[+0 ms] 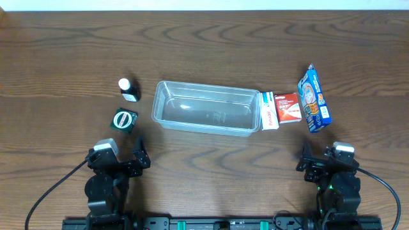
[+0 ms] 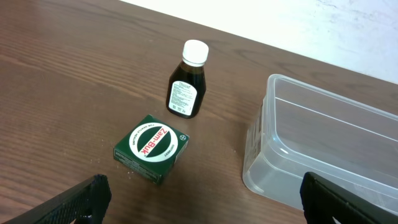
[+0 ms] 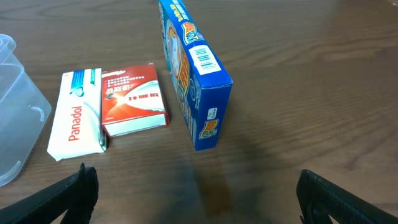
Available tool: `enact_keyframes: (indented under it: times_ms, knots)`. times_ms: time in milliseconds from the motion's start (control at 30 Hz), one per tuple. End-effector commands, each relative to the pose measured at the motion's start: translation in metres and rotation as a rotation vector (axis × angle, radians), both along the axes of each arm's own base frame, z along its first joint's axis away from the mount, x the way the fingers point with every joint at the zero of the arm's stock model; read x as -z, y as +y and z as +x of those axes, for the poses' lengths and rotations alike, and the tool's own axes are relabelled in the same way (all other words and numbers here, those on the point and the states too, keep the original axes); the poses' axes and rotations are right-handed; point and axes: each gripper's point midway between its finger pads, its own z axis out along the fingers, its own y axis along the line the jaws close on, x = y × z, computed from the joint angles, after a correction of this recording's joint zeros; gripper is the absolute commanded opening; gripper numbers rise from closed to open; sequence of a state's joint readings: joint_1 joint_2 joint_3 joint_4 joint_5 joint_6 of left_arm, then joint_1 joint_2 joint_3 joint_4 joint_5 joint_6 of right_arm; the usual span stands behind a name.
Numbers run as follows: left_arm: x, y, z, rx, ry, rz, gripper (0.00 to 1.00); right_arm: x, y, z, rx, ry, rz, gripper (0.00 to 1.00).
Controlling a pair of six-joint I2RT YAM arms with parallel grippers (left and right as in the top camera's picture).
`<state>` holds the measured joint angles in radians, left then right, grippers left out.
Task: Pack container
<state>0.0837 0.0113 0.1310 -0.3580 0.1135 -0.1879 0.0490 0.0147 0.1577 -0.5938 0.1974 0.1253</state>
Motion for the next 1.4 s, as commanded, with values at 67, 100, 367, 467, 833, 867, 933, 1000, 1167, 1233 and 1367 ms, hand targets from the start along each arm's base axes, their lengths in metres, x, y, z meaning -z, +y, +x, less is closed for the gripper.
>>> enact_keyframes:
  times_ms: [67, 100, 367, 467, 833, 867, 933, 1000, 1167, 1233, 1367]
  knots:
    - [0.010, -0.002, 0.000, 0.005, 0.021, -0.016, 0.98, 0.000, -0.001, 0.000, 0.003, 0.000, -0.007, 0.99]
    - [0.010, -0.002, 0.000, 0.005, 0.021, -0.016, 0.98, 0.000, -0.001, 0.000, 0.003, 0.000, -0.007, 0.99]
    - [0.010, -0.002, 0.000, 0.005, 0.021, -0.016, 0.98, 0.000, -0.001, 0.000, 0.003, 0.000, -0.007, 0.99]
    - [0.010, -0.002, 0.000, 0.005, 0.021, -0.016, 0.98, 0.000, -0.001, 0.000, 0.003, 0.000, -0.006, 0.99]
    - [0.010, -0.002, 0.000, 0.005, 0.021, -0.016, 0.98, 0.000, -0.001, 0.000, 0.003, 0.000, -0.007, 0.99]
    - [0.010, -0.002, 0.000, 0.005, 0.021, -0.016, 0.98, 0.000, -0.001, 0.000, 0.003, 0.000, -0.007, 0.99]
    - [0.010, -0.002, 0.000, 0.005, 0.021, -0.016, 0.98, 0.000, -0.001, 0.000, 0.003, 0.000, -0.007, 0.99]
    - [0.010, -0.002, 0.000, 0.005, 0.021, -0.016, 0.98, 0.000, -0.001, 0.000, 0.003, 0.000, -0.007, 0.99]
    - [0.010, -0.002, 0.000, 0.005, 0.021, -0.016, 0.98, -0.016, 0.010, 0.008, -0.053, -0.076, 0.027, 0.99]
    - [0.010, -0.002, 0.000, 0.005, 0.021, -0.016, 0.98, -0.012, 0.022, 0.008, -0.109, -0.061, 0.071, 0.99]
    - [0.010, -0.002, 0.000, 0.005, 0.021, -0.016, 0.98, -0.031, 0.040, 0.013, -0.194, -0.135, 0.144, 0.99]
